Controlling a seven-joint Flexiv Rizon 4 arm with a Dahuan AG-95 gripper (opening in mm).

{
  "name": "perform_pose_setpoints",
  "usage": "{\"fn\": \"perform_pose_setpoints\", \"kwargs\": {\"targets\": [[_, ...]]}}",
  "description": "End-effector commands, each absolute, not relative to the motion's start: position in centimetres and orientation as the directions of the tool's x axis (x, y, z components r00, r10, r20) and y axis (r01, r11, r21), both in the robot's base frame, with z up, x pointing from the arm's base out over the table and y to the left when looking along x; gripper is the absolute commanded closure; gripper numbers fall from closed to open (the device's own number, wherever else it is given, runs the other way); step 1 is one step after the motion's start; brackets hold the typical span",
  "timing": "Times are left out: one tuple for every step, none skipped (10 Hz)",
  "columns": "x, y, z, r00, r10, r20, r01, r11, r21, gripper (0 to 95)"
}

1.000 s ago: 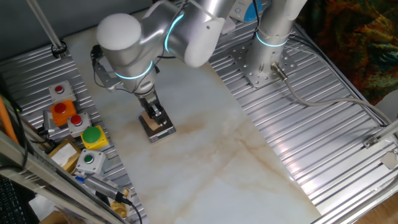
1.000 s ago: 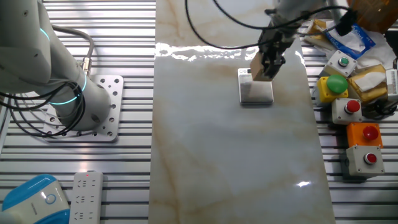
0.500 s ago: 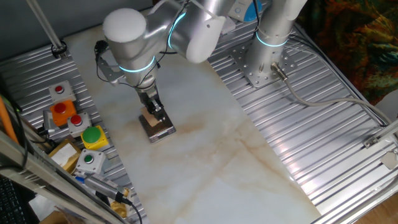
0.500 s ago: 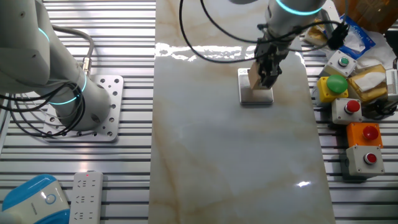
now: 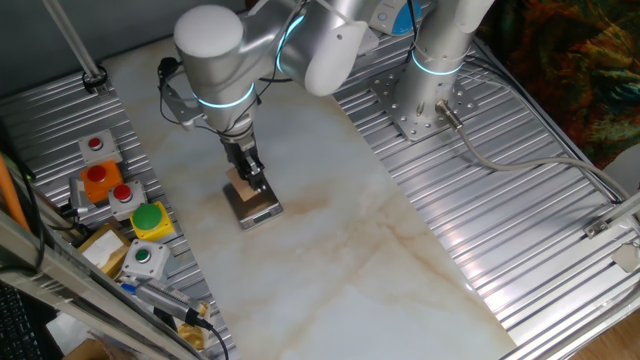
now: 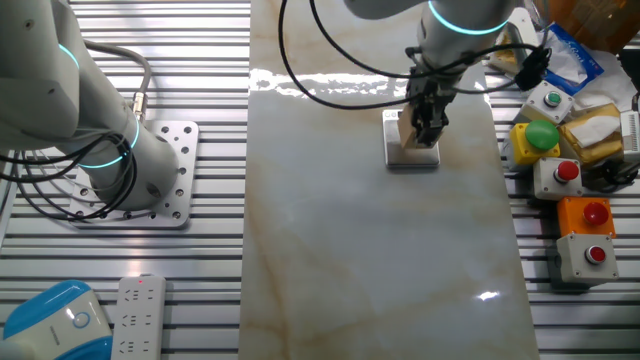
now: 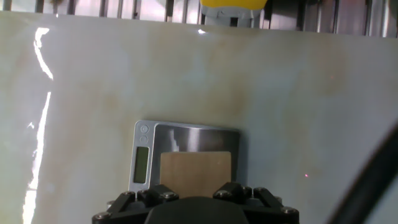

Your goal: Place the block on the scale

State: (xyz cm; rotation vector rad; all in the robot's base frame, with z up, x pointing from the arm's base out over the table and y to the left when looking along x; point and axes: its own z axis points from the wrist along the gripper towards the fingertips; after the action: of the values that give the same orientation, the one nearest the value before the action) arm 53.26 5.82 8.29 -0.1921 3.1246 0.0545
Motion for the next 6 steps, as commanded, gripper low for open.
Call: {"fn": "perform_pose_setpoints", "kwargs": {"targets": [[53.46,5.73,7.68,-0.993,-0.116,-0.027,-0.117,0.992,0.045,95.0],[53.47,5.72,7.6,-0.993,-0.117,-0.027,-0.118,0.992,0.043,95.0],[53.48,5.72,7.56,-0.993,-0.117,-0.027,-0.118,0.992,0.041,95.0],[53.49,5.76,7.53,-0.993,-0.116,-0.03,-0.117,0.992,0.044,95.0],[53.51,5.79,7.47,-0.993,-0.117,-0.032,-0.118,0.992,0.044,95.0],[53.54,5.82,7.33,-0.993,-0.113,-0.034,-0.115,0.992,0.052,95.0]]}}
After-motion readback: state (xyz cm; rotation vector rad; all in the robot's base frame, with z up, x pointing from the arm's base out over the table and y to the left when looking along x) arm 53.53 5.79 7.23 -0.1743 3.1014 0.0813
